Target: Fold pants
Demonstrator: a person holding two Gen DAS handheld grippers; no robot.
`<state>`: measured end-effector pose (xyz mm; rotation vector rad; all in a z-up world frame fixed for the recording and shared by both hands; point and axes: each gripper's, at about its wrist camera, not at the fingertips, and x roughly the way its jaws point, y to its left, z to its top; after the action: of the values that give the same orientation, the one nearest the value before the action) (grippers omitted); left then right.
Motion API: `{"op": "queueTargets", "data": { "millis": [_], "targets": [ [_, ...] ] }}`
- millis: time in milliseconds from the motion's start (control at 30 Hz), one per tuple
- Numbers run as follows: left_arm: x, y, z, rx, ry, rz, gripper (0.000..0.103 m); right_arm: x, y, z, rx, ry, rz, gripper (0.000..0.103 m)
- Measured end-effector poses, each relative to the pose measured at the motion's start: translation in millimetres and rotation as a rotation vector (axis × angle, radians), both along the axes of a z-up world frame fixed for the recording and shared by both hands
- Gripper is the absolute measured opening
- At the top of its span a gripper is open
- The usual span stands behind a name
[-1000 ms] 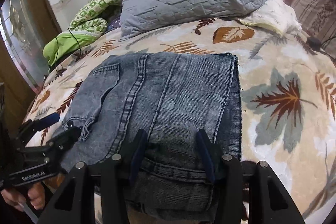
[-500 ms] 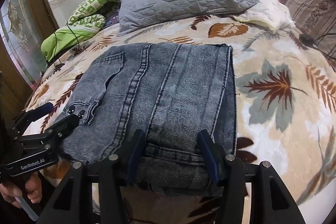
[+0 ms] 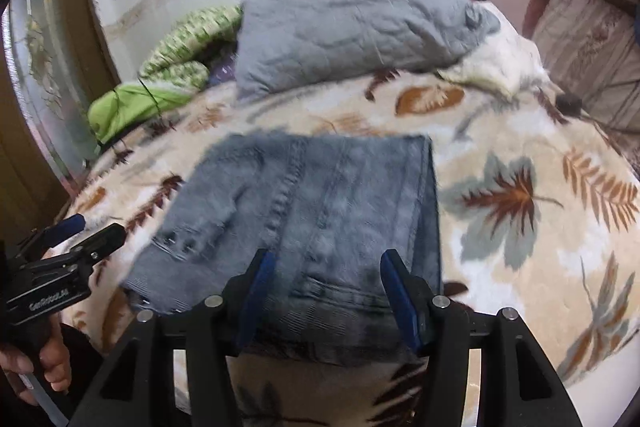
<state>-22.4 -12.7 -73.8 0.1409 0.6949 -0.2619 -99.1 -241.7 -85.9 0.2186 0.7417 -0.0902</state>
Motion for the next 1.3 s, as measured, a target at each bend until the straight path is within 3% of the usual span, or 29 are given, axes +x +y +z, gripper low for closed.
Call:
{"op": "queueTargets", "data": {
  "millis": [333, 767, 967, 1300],
  "targets": [
    [2, 25, 13, -0.009, -0.046, 0.063, 0.093, 10, 34, 8, -0.009, -0.043, 0.096, 0.06],
    [10, 32, 6, -0.018, -0.027, 0.084, 0.093, 26, 64, -7, -0.024, 0.004, 0.168, 0.06],
    [14, 32, 3, -0.017, -0.018, 0.088, 0.093, 34, 68, -22, -0.032, 0.068, 0.182, 0.06],
    [21, 29, -7, -0.009, 0.018, 0.082, 0.093, 32, 63, -30, -0.02, 0.086, 0.217, 0.06]
  ]
}}
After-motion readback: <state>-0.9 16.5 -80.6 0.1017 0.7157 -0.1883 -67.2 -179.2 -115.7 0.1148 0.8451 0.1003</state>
